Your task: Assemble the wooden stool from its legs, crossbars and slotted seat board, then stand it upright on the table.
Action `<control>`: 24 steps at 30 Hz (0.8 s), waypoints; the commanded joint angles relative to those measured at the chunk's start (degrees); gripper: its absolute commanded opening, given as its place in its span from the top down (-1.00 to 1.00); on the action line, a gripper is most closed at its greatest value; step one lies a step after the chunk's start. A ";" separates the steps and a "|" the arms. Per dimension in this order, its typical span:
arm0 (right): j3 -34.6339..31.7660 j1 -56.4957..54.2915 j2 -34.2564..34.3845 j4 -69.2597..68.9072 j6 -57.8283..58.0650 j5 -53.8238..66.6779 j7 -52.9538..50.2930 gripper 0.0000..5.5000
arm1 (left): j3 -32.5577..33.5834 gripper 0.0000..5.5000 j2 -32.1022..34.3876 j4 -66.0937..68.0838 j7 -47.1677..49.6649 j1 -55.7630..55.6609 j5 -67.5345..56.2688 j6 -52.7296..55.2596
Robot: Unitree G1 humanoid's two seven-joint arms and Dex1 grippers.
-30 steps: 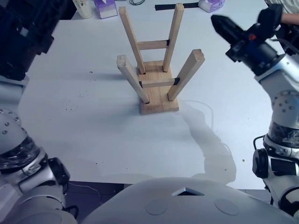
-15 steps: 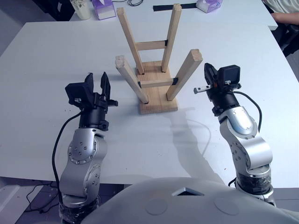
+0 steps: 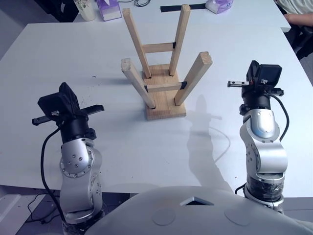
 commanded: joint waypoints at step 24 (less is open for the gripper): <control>-11.50 -17.41 -0.09 6.81 6.97 29.86 20.42 1.00 | 16.76 0.99 -1.38 10.17 -7.69 -13.33 -38.02 -2.57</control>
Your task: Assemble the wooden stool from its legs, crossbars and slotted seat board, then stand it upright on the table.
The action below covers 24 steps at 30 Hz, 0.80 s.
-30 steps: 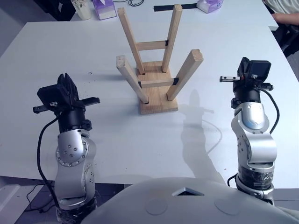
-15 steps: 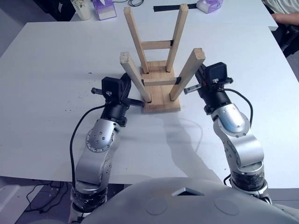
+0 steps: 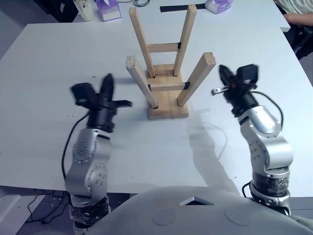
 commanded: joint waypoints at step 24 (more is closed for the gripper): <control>-5.47 -34.25 -3.94 5.33 9.96 34.88 6.98 1.00 | -3.71 0.99 19.81 4.63 11.47 -43.73 -37.64 19.00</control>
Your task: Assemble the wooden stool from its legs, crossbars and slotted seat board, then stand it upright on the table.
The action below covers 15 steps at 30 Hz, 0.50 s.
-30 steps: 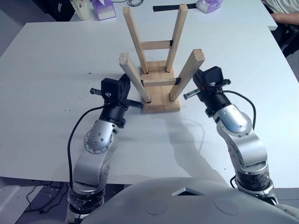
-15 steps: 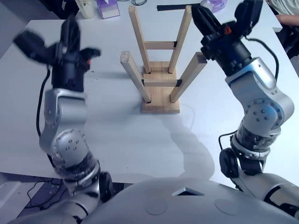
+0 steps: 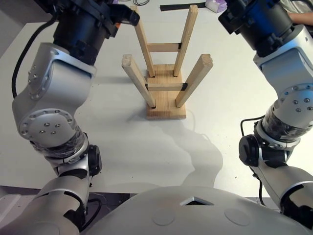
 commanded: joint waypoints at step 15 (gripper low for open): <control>7.01 11.98 1.58 4.99 -7.35 6.04 5.07 1.00 | -1.73 0.99 -8.14 4.93 -5.54 15.70 -3.07 -8.09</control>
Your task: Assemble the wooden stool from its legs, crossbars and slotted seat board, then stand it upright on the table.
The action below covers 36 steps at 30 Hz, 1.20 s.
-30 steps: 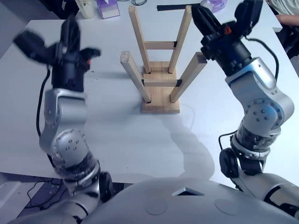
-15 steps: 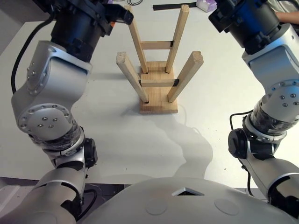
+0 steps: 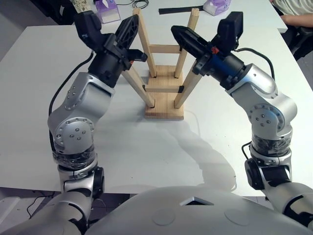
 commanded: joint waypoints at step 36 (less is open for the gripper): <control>23.26 -7.16 -1.79 45.95 -27.09 -30.78 56.07 1.00 | -7.47 0.99 23.03 23.27 -54.29 22.64 35.61 -11.83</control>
